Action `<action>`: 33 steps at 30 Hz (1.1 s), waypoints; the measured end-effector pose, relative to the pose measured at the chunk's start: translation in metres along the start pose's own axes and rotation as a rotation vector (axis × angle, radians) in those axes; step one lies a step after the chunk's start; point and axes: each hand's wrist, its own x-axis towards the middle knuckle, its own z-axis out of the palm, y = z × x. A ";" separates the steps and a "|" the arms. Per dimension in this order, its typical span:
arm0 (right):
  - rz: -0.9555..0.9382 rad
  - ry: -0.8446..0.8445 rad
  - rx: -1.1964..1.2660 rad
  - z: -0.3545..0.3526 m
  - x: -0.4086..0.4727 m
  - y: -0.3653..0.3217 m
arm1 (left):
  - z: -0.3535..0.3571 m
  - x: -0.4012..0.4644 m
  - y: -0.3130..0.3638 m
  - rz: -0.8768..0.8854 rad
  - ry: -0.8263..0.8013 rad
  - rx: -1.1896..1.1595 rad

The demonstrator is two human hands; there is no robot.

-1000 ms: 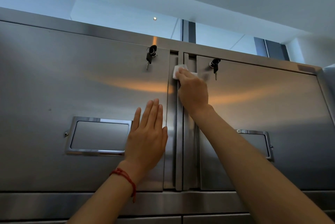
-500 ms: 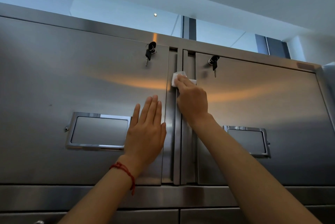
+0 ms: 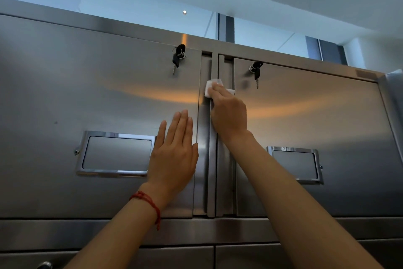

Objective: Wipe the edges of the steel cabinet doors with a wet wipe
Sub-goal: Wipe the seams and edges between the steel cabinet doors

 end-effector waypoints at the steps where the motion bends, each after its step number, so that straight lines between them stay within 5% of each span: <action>1: 0.004 0.006 0.002 0.000 -0.002 0.000 | 0.000 0.000 0.000 0.002 0.002 -0.001; 33: 0.056 0.049 0.030 0.004 -0.015 -0.006 | -0.001 -0.002 0.000 0.010 -0.012 0.023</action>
